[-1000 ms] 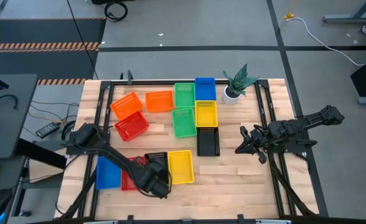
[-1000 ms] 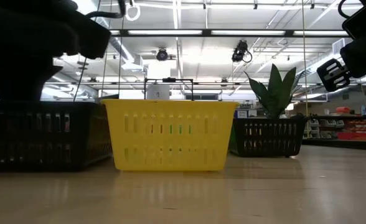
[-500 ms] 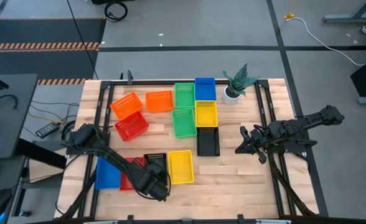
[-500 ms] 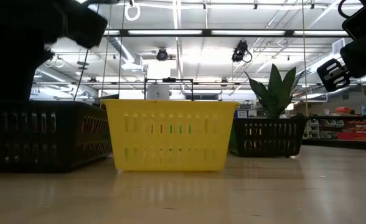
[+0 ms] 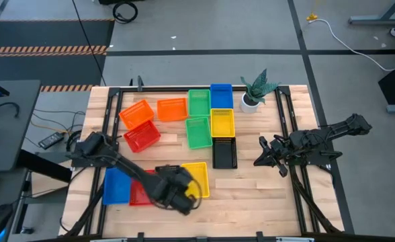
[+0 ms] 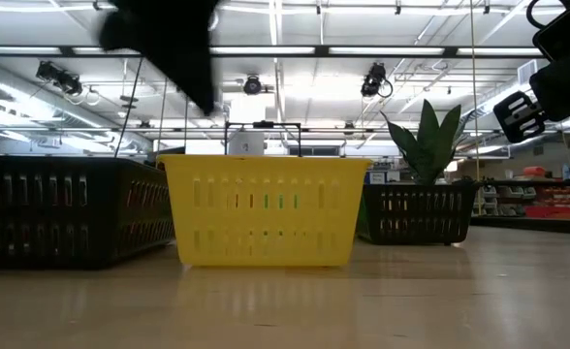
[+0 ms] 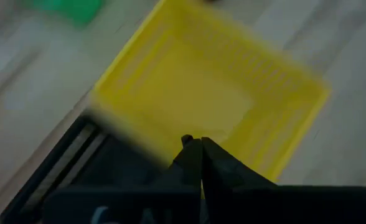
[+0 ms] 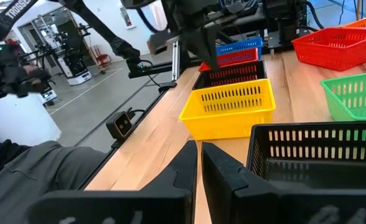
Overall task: Stack baskets by color
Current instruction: Adjust the colored bins
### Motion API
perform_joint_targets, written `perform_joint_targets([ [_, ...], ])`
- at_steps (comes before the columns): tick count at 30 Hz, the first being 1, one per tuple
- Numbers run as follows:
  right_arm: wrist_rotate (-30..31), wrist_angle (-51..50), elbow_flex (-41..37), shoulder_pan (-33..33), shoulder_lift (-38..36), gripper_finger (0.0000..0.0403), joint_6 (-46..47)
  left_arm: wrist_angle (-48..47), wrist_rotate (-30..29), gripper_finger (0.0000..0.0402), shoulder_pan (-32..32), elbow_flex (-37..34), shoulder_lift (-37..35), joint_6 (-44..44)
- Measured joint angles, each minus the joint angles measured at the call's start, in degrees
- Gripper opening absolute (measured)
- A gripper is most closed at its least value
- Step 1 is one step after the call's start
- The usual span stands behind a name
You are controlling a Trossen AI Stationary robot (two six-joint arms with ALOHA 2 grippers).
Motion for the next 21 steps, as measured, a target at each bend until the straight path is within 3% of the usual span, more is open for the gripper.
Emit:
perform_joint_targets([
  [4, -0.01, 0.0, 0.0, -0.01, 0.0, 0.0029, 0.13, 8.95, 4.64, 0.0004, 3.14, -0.04, 3.95, 8.54],
  [9, -0.01, 0.0, 0.0, 0.0, 0.0, 0.0029, 0.13, 10.51, 13.18, 0.0004, 4.32, -0.09, 6.93, 9.82],
  [21, 0.0, 0.0, 0.0, 0.0, 0.0, 0.0029, -0.34, 9.75, 12.89, 0.0004, 0.66, -0.06, 6.28, -1.23],
])
